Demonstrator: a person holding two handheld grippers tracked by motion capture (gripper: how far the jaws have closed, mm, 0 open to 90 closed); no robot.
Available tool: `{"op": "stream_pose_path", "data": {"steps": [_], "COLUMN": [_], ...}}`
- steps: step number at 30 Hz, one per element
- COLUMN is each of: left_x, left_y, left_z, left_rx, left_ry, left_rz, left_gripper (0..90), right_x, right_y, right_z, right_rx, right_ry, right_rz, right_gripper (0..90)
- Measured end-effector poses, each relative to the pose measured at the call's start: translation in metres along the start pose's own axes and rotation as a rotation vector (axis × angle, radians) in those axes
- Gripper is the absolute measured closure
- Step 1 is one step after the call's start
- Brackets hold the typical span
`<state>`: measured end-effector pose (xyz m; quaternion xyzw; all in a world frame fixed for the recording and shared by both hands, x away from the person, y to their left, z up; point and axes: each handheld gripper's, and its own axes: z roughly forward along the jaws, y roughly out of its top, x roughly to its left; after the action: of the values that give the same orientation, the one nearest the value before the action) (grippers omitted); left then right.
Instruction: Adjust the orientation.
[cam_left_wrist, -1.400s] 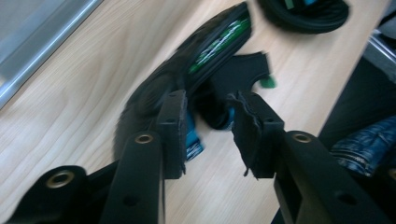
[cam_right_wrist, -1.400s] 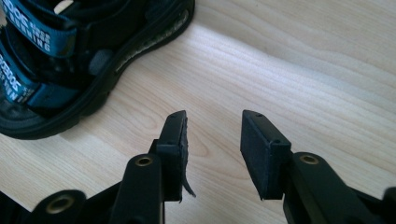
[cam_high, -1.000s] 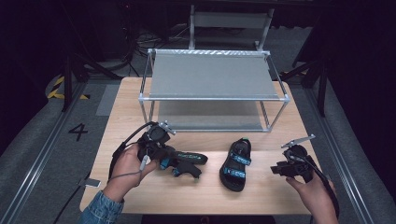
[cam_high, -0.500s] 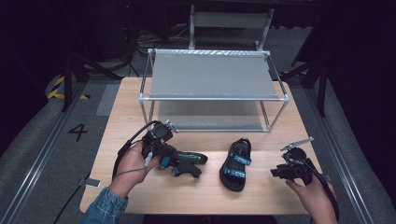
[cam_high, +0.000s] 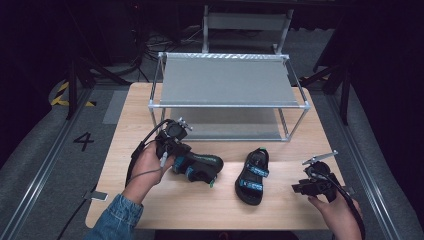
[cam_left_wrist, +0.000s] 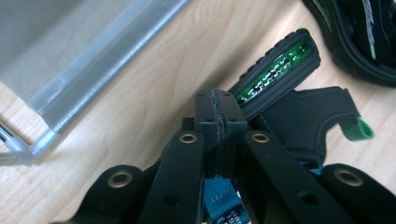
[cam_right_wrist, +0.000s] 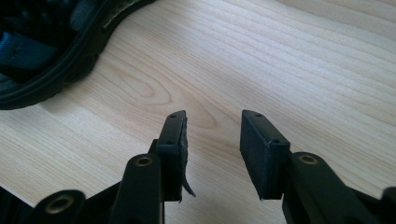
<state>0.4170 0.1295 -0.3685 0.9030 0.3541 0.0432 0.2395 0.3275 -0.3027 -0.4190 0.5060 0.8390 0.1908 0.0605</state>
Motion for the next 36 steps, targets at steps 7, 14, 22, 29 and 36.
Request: {"op": "stream_pose_path", "data": {"steps": [7,14,22,29,36], "left_x": [0.008,0.021,0.040,0.048,0.044], "left_y": [0.009,0.017,0.019,0.017,0.010], "left_z": [0.012,0.032,0.044,0.046,0.037], "left_rx": [-0.039,-0.057,-0.033,-0.023,-0.040], "left_ry": [0.037,0.046,0.077,0.126,0.134], "left_rz": [0.005,0.009,-0.019,-0.043,-0.078], "left_gripper": [80.0,72.4,66.0,60.8,55.5], "right_x": [0.000,-0.006,-0.007,-0.012,-0.010], "right_y": [-0.007,-0.017,-0.028,-0.036,-0.030], "right_z": [-0.002,-0.010,-0.014,-0.020,-0.017], "right_rx": [-0.002,-0.016,-0.016,-0.030,-0.034], "right_ry": [-0.002,-0.008,-0.015,-0.024,-0.016], "right_rz": [0.004,0.049,0.068,0.090,0.069], "right_gripper": [60.8,60.2,59.8,59.6,59.0]}}
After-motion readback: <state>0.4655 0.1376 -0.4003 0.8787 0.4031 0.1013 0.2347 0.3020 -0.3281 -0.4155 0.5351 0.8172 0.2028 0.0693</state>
